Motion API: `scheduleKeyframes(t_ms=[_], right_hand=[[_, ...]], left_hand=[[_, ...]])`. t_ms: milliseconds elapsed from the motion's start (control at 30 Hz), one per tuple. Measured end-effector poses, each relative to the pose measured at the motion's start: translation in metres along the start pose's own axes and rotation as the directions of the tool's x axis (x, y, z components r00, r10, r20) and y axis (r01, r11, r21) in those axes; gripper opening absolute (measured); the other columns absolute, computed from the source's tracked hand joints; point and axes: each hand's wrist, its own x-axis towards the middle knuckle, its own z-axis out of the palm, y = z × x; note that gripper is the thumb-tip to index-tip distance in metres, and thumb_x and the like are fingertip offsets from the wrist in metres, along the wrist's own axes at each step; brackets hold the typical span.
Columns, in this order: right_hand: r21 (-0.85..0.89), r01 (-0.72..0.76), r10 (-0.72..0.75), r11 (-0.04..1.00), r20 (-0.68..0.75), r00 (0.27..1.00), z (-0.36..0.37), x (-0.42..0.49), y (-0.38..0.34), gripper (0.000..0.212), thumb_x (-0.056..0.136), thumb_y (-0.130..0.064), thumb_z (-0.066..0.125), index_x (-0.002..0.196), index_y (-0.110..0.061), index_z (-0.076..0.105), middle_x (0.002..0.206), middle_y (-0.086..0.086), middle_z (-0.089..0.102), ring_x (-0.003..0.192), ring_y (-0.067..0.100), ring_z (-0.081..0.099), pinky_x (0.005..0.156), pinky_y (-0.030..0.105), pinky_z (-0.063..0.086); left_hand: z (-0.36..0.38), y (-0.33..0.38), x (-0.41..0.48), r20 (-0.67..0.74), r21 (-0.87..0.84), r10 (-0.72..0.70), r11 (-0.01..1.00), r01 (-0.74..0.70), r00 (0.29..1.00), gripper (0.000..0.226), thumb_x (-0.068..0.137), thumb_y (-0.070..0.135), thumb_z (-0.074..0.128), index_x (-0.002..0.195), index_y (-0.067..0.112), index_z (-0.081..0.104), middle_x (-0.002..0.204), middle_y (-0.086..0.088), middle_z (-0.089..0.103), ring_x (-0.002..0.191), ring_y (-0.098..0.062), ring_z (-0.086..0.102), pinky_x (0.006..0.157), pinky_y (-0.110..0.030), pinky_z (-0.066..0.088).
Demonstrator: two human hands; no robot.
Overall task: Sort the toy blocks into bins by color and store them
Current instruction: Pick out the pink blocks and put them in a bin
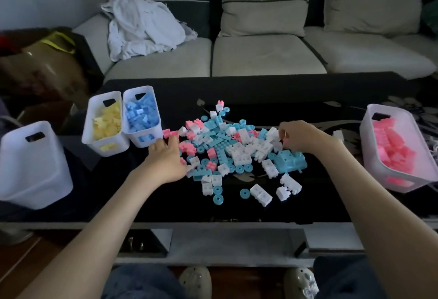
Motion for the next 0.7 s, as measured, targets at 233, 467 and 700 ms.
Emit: scheduleKeyframes(t_ms=[233,467,700], right_hand=[[0.057,0.061,-0.055,0.997,-0.096,0.994,-0.01,0.005,-0.025,0.019,0.087,-0.014,0.053,0.105,-0.02,0.049,0.107,0.001,0.041,0.091,0.021,0.051,0.078,0.034,0.046],[0.197,0.367,-0.368,0.909,-0.029,0.929,-0.001,-0.011,-0.108,0.007,0.089,-0.012,0.046,0.092,-0.017,0.05,0.102,0.001,0.046,0.079,0.011,0.048,0.067,0.021,0.035],[0.336,0.459,-0.541,0.823,0.213,0.814,0.02,-0.019,-0.154,0.026,0.093,-0.022,0.038,0.114,-0.03,0.051,0.093,-0.015,0.054,0.079,0.002,0.053,0.066,0.02,0.038]], left_hand=[[-0.009,-0.021,0.0,0.085,-0.005,-0.083,0.996,0.084,0.993,0.092,0.076,0.047,0.063,0.145,0.016,0.011,0.142,-0.016,0.019,0.135,-0.032,0.016,0.107,-0.038,0.028],[0.009,-0.047,-0.004,0.109,-0.057,-0.008,0.998,0.015,0.994,0.087,0.074,0.056,0.066,0.138,0.018,0.02,0.136,-0.009,0.024,0.129,-0.026,0.024,0.098,-0.032,0.031],[0.024,-0.052,-0.005,-0.16,0.058,0.132,0.991,-0.124,0.978,0.075,0.078,0.068,0.049,0.134,0.021,0.029,0.127,-0.007,0.032,0.122,-0.027,0.029,0.097,-0.036,0.035]])
